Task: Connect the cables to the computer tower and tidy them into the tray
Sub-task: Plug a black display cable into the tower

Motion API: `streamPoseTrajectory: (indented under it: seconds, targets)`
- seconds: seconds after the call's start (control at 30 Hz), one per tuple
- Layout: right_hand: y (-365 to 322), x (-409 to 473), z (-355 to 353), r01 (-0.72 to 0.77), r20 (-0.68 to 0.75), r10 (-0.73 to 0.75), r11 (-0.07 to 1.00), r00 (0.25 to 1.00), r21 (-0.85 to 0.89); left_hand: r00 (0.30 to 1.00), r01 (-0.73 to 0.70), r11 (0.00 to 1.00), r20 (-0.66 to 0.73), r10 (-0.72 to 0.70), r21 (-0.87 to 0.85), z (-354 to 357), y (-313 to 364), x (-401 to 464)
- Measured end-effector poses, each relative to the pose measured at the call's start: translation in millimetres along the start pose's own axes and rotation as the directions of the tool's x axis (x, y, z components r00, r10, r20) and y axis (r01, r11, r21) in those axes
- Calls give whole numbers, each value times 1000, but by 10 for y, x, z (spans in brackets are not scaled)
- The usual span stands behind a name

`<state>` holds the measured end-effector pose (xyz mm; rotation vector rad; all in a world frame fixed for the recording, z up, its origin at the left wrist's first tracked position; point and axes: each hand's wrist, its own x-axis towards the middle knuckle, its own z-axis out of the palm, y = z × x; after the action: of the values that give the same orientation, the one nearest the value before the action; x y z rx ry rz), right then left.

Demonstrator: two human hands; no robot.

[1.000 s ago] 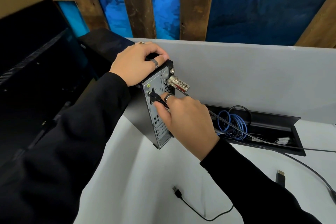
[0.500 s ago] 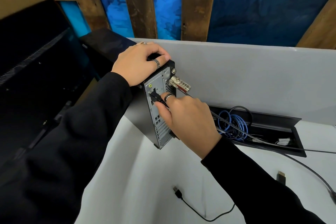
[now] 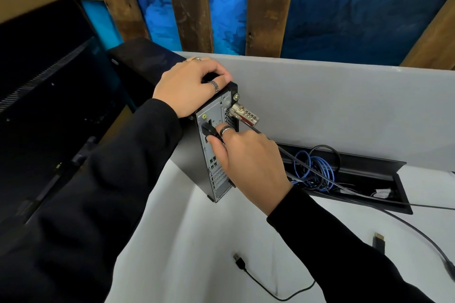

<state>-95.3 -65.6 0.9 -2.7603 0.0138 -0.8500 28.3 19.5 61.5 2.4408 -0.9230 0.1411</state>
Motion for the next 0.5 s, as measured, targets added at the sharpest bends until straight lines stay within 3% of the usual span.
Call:
streamPoseTrajectory:
  seconds: [0.27, 0.33, 0.5]
  targets:
    - [3, -25, -102, 35, 58, -34, 999, 998, -18, 1000, -5, 1000, -5, 5, 8, -1, -13, -46]
    - [35, -43, -131, 17, 144, -27, 997, 989, 70, 1000, -9, 1000, 1, 9, 5, 8, -24, -68]
    - [162, -175, -289, 25, 148, -51, 984, 988, 175, 997, -75, 996, -39, 73, -43, 42, 58, -297]
